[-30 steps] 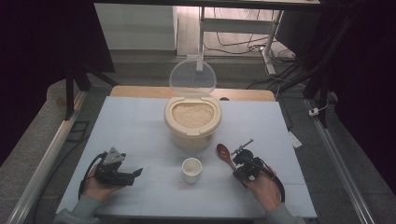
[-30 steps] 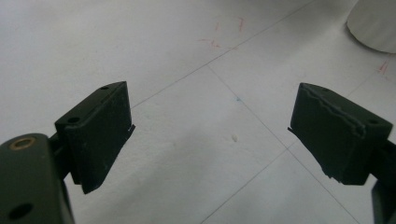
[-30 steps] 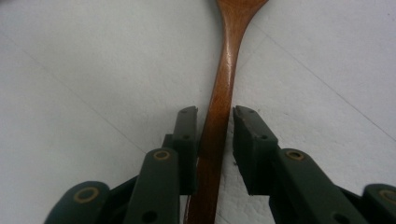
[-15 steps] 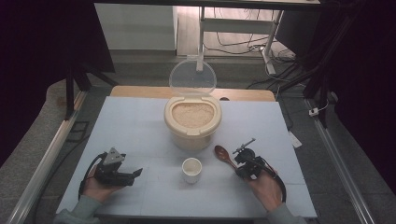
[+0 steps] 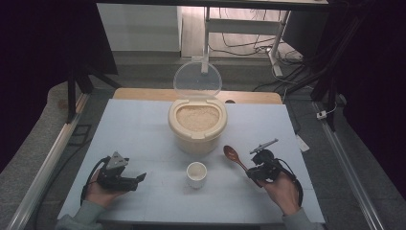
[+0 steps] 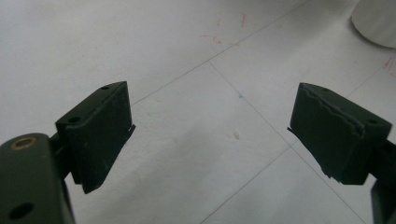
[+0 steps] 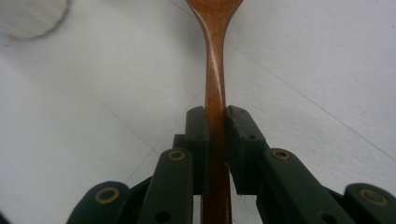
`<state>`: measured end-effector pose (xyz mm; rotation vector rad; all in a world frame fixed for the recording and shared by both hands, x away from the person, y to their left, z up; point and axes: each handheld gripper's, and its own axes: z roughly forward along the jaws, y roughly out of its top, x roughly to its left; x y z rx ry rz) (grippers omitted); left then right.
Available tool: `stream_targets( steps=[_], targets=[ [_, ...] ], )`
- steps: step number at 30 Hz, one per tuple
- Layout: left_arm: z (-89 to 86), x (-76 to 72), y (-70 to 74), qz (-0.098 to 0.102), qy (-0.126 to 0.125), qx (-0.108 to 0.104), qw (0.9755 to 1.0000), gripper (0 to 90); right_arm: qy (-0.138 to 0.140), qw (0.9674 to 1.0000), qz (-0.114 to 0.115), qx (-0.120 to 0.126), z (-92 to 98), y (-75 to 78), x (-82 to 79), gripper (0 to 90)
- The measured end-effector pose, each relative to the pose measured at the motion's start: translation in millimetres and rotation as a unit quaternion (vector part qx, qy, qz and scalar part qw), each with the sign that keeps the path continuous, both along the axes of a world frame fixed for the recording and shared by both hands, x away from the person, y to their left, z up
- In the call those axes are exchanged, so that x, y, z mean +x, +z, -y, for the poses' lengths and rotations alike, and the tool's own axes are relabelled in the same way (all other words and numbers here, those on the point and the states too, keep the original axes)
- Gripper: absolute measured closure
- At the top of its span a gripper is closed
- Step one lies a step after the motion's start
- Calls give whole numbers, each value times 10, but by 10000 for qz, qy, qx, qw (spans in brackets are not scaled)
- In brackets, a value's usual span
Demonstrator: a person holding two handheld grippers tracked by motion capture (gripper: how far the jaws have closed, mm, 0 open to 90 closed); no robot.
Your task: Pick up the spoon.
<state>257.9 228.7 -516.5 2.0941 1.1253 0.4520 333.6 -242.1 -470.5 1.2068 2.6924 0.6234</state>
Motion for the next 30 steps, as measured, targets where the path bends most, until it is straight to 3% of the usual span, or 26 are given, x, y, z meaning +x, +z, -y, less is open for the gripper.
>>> stream_targets(
  steps=[16,30],
  targets=[
    [-5,4,-1,-5,-2,-17,10000,131,321,9978,320,488,149,321,-146,787],
    [-8,9,-2,-12,8,-40,10000,131,731,9937,474,708,48,454,-237,787]
  ],
)
